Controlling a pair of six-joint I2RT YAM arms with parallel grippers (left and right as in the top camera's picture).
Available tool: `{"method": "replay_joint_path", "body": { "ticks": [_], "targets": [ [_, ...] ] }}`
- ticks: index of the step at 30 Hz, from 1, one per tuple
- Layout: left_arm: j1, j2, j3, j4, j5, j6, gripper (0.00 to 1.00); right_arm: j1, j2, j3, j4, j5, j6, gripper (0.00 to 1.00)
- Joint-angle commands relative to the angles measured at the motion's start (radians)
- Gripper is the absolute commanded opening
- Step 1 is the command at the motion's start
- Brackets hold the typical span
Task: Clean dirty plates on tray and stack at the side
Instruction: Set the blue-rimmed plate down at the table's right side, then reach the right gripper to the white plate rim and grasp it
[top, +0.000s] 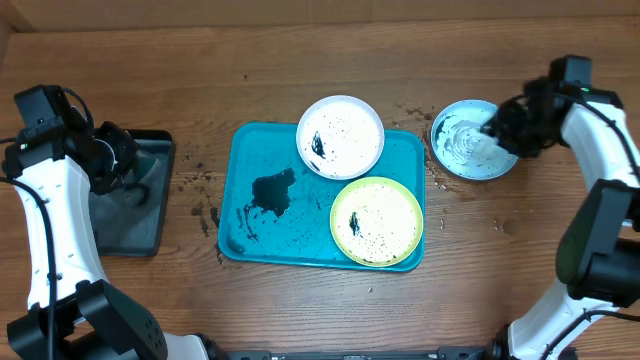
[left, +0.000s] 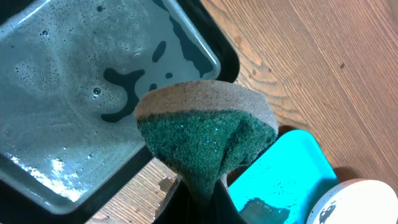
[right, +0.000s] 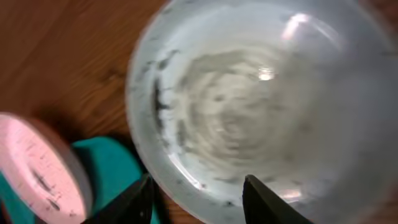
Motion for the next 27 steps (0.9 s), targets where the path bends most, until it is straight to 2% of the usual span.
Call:
{"method": "replay_joint_path", "body": {
  "ticks": [1, 6, 9, 16, 21, 27],
  "targets": [
    [-0.001, -0.011, 0.011, 0.005, 0.012, 0.019, 0.04, 0.13, -0.014, -0.002, 0.057, -0.105, -0.029, 0.52],
    [-0.001, -0.011, 0.011, 0.004, 0.012, 0.019, 0.04, 0.319, -0.014, -0.002, 0.156, 0.138, -0.005, 0.53],
    [-0.001, -0.011, 0.011, 0.001, 0.012, 0.019, 0.04, 0.418, 0.011, -0.002, 0.177, 0.307, 0.062, 0.52],
    [-0.001, -0.011, 0.011, 0.001, 0.013, 0.019, 0.04, 0.476, 0.088, -0.002, 0.327, 0.306, 0.063, 0.52],
    [-0.001, -0.011, 0.011, 0.001, 0.012, 0.019, 0.04, 0.494, 0.098, -0.003, 0.339, 0.306, 0.062, 0.51],
    [-0.001, -0.011, 0.011, 0.001, 0.013, 0.019, 0.04, 0.514, 0.138, -0.003, 0.35, 0.306, 0.058, 0.45]
  ]
}}
